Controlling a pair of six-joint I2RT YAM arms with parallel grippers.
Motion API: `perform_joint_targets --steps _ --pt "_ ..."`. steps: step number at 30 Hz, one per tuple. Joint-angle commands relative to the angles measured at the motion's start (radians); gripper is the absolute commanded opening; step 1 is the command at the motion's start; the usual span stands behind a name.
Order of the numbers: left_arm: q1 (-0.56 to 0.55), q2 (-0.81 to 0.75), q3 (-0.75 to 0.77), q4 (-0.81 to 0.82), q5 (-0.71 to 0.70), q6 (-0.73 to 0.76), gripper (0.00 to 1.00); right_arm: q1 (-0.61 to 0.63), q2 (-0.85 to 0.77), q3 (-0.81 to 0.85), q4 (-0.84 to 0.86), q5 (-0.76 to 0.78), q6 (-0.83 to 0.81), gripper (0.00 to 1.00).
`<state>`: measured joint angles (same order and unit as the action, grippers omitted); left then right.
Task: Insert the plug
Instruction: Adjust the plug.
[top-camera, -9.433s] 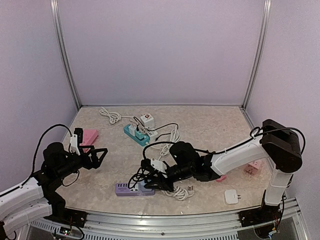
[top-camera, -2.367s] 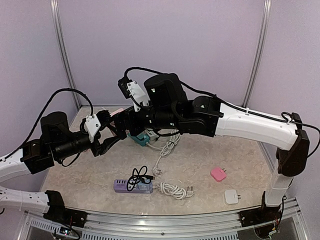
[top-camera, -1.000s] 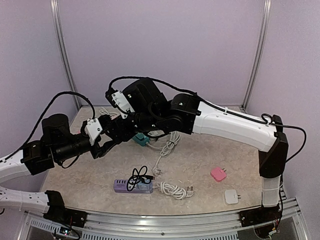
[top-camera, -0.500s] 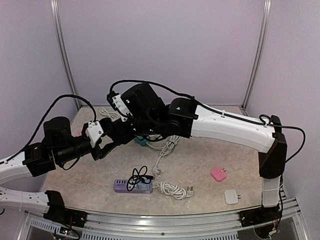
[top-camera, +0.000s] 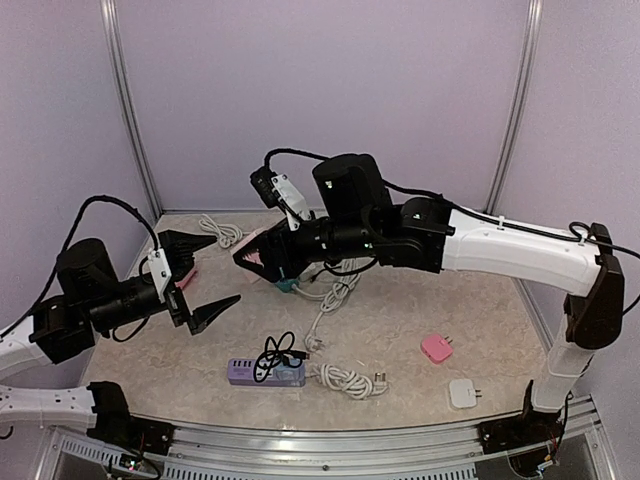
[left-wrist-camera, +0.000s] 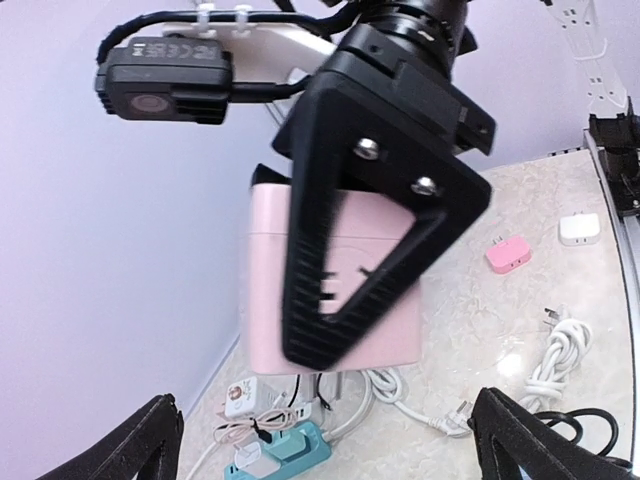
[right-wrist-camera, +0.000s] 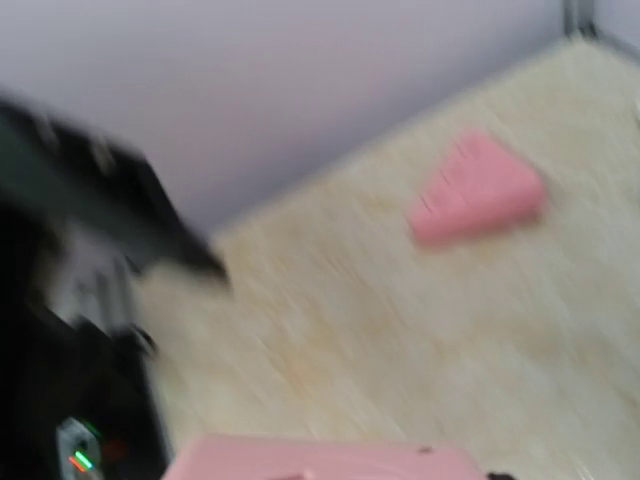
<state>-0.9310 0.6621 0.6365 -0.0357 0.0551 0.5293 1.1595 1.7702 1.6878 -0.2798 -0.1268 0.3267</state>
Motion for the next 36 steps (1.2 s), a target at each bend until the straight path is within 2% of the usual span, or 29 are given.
perform_joint_targets --steps 1,5,8,16,22,23,24,26,28,29,36 --pt "-0.043 0.015 -0.016 0.11 0.061 0.089 0.99 0.002 -0.039 -0.068 0.312 -0.113 0.084 0.0" --pt "-0.062 0.047 -0.014 0.229 0.037 0.104 0.99 0.002 -0.033 -0.091 0.409 -0.158 0.117 0.0" --pt "-0.075 0.063 -0.012 0.267 -0.002 0.12 0.9 0.002 -0.029 -0.085 0.413 -0.185 0.121 0.0" --pt "-0.077 0.06 -0.013 0.237 -0.005 0.126 0.48 0.002 -0.021 -0.086 0.414 -0.217 0.134 0.0" --pt "-0.076 0.058 -0.011 0.235 0.006 0.161 0.09 0.002 -0.011 -0.064 0.377 -0.244 0.128 0.0" --pt "-0.077 0.055 -0.011 0.233 0.002 0.167 0.02 0.002 -0.012 -0.06 0.361 -0.241 0.122 0.09" --pt "-0.077 0.052 -0.012 0.231 -0.003 0.174 0.0 0.002 -0.014 -0.056 0.337 -0.238 0.11 0.32" --pt "-0.077 0.043 -0.014 0.217 -0.006 0.194 0.0 0.002 -0.023 -0.046 0.29 -0.233 0.084 0.57" --pt "-0.077 0.033 -0.018 0.193 0.001 0.23 0.0 0.002 -0.041 -0.044 0.222 -0.222 0.052 0.92" --pt "-0.077 0.028 -0.02 0.182 0.006 0.25 0.0 0.002 -0.056 -0.044 0.181 -0.222 0.027 0.99" --pt "-0.077 0.01 -0.035 0.157 0.019 0.359 0.0 -0.005 -0.078 0.013 -0.112 -0.231 -0.133 0.99"
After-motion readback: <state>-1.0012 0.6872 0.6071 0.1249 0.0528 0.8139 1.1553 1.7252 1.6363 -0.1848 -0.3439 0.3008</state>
